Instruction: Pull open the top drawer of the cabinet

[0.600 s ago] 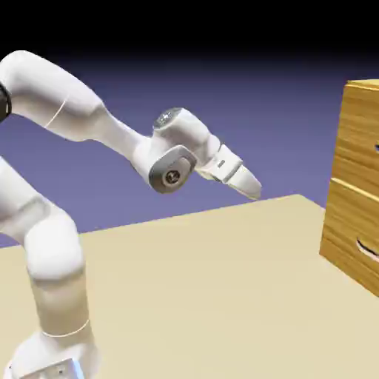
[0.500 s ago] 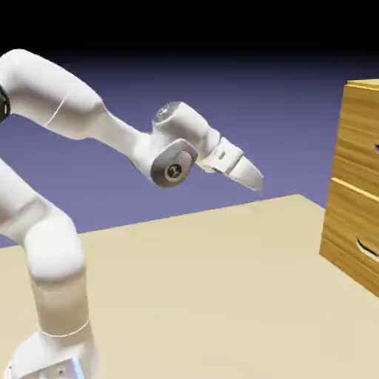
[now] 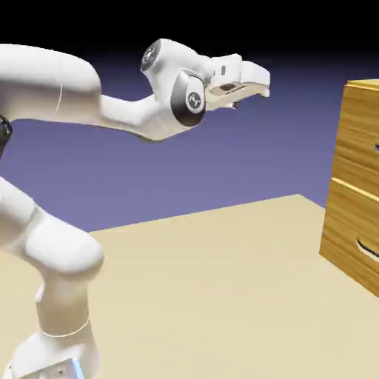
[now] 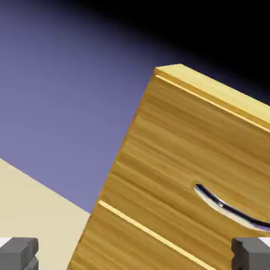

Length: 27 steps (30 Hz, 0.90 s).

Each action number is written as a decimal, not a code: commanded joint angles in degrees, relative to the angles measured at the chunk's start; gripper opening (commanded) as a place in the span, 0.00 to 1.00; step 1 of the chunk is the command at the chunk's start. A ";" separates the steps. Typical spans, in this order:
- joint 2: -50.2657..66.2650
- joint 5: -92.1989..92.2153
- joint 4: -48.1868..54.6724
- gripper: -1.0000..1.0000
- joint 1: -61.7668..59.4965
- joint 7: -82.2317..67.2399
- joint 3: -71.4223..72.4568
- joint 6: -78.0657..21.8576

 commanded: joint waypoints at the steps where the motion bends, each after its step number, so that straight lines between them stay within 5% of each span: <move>1: -0.45 -2.50 1.18 0.50 1.79 0.24 -1.49 -0.20; 27: -12.23 -67.28 31.80 0.50 48.14 6.52 -40.28 -5.29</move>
